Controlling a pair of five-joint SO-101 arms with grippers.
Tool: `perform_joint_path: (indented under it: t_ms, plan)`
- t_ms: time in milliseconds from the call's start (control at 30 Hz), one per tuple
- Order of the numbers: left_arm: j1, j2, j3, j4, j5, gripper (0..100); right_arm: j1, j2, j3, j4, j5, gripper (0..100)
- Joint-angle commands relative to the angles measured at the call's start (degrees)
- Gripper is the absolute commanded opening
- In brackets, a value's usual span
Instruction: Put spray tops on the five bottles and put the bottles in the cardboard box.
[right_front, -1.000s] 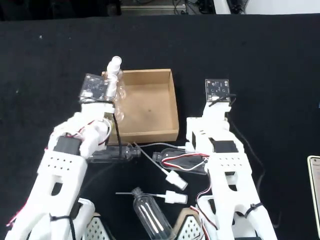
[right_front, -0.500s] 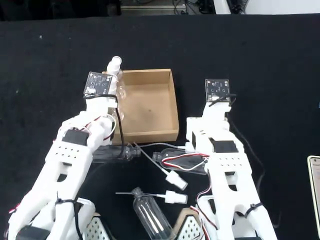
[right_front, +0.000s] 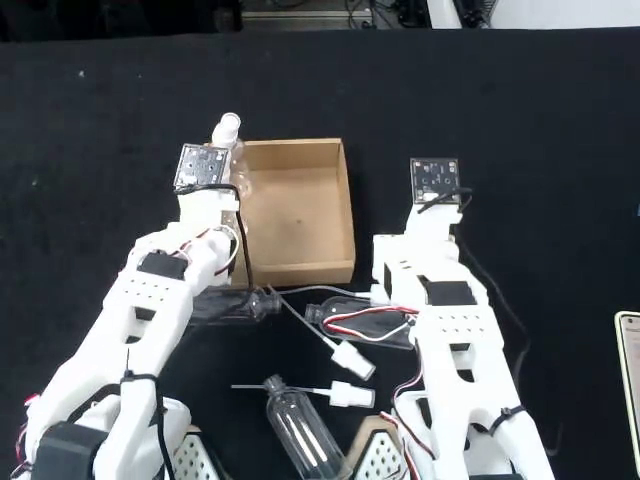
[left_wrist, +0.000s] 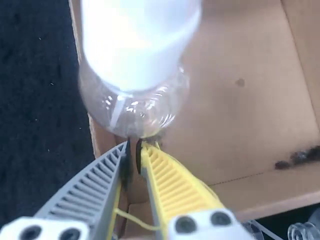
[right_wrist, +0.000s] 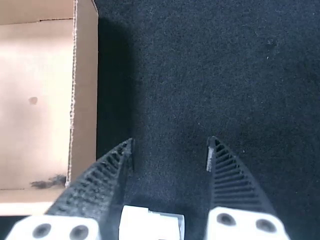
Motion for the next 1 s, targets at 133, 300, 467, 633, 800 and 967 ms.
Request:
perform_joint_path:
  t_ms: [133, 300, 467, 633, 800, 967]
  plan:
    - [-0.2, 2.4, -3.0, -5.5, 0.5, 3, -0.7, -2.9, -1.9, -0.1, 0.3, 20.8]
    - [-0.2, 3.8, -3.5, -5.9, 0.4, 3, -0.7, -2.9, -1.9, -0.1, 0.3, 20.8]
    - [-0.3, 3.4, -3.7, -6.2, 0.4, 3, -0.7, -2.9, -1.9, -0.1, 0.3, 20.8]
    - [-1.5, 4.0, -4.0, -8.3, 0.3, 3, -0.7, -2.9, -1.9, -0.1, 0.3, 20.8]
    - [-2.7, 3.6, -4.0, -8.0, 0.3, 3, -0.7, -2.9, -1.9, -0.1, 0.3, 20.8]
    - [-2.9, 3.7, -3.9, -7.6, 0.3, 3, -0.7, -2.9, -1.9, -0.1, 0.3, 20.8]
